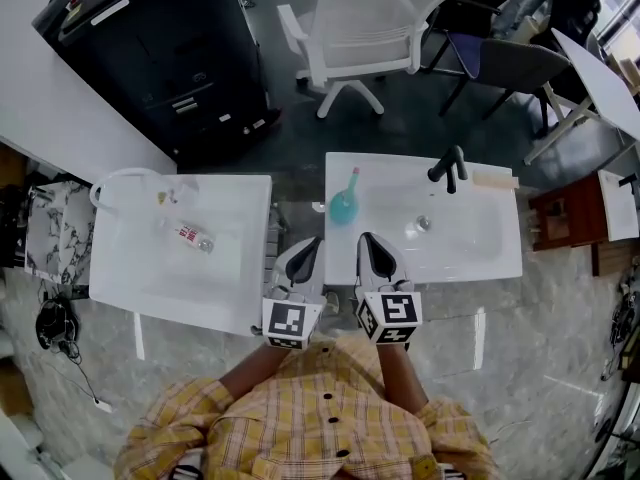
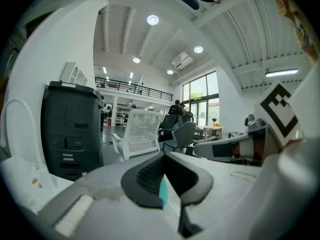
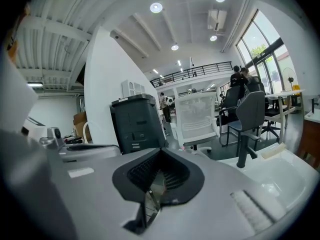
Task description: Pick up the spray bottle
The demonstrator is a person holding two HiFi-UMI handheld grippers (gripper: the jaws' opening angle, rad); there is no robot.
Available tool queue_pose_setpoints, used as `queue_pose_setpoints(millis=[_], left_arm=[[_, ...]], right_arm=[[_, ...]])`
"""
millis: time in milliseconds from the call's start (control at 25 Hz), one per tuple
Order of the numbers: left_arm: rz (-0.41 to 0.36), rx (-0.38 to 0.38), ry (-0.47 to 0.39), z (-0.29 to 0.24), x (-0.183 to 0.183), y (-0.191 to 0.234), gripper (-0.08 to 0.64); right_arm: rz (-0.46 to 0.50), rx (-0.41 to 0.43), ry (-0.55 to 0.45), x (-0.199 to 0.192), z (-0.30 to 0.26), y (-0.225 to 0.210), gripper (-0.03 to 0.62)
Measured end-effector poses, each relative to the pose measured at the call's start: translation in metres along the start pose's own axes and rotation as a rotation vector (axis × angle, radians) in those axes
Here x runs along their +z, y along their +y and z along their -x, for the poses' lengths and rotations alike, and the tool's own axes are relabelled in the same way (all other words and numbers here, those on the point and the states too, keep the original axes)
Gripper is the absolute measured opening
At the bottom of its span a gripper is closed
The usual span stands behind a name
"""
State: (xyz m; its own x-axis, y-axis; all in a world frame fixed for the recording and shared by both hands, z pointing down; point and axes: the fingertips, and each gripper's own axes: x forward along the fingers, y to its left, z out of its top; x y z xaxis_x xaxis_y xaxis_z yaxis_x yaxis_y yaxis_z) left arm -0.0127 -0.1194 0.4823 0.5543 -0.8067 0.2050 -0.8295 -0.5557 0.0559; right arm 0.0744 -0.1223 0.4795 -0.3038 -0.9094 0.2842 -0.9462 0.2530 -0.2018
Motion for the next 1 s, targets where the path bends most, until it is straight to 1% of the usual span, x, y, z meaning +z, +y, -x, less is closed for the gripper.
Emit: queue_pose_setpoints(millis=[520,800,1000], left_arm=[[0.027,0.051,0.048,-0.045,-0.018,0.019,0.002],[0.039,0.092,0.069,-0.057,-0.028,0.030,0.002],[0.042,0.118,0.081,-0.060,-0.033,0.037,0.002]], right_arm=[[-0.024,0.005,0.053,-0.008,-0.060,-0.026,0.004],[-0.044,-0.003,0.089,-0.020,-0.088,-0.037,0.062],[-0.053,-0.002,0.107,-0.026,-0.104,-0.039,0.088]])
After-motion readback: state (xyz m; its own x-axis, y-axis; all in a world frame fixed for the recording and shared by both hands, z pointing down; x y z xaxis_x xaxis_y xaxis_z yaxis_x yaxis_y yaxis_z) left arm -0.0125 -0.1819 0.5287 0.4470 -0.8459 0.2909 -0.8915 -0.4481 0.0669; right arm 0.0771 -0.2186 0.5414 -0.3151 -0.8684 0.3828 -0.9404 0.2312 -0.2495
